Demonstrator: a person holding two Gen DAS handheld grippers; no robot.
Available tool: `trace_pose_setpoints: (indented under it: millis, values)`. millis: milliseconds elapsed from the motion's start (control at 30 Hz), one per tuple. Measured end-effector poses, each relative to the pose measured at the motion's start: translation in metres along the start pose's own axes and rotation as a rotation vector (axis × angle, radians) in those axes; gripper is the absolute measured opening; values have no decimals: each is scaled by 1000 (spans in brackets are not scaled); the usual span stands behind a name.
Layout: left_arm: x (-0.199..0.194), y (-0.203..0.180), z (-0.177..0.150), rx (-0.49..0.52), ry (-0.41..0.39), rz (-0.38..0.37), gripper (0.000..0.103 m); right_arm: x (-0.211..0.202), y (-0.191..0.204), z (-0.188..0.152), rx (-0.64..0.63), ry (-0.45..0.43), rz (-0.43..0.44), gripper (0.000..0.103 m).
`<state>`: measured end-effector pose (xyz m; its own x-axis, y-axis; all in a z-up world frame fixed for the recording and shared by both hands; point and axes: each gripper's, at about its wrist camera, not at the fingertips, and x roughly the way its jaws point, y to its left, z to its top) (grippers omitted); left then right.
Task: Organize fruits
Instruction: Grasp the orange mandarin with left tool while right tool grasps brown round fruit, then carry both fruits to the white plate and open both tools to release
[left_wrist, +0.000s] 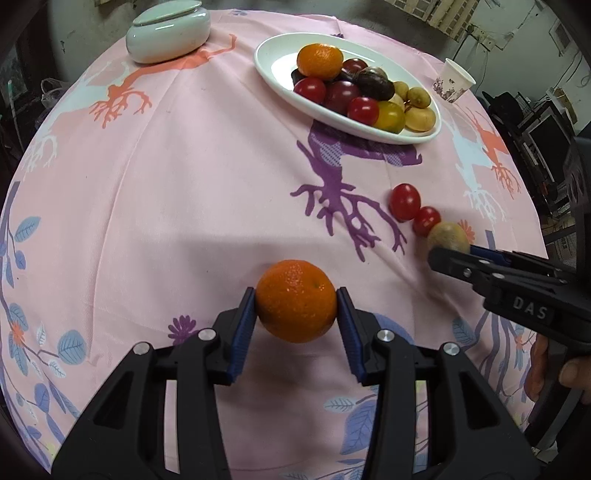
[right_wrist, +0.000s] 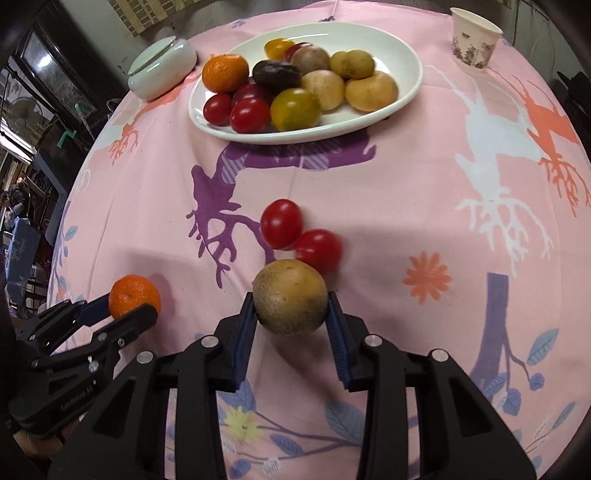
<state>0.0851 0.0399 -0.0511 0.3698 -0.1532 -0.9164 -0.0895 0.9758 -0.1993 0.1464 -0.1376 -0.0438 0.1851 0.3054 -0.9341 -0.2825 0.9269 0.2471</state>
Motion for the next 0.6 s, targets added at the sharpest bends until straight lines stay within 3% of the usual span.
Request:
trace_pose_setpoints:
  millis: [300, 600]
  values:
    - [-15, -20, 17, 62, -29, -9, 44, -34, -25, -3, 14, -59, -25, 37]
    - [-33, -39, 67, 91, -105, -43, 44, -64, -25, 38, -13, -173, -5, 38]
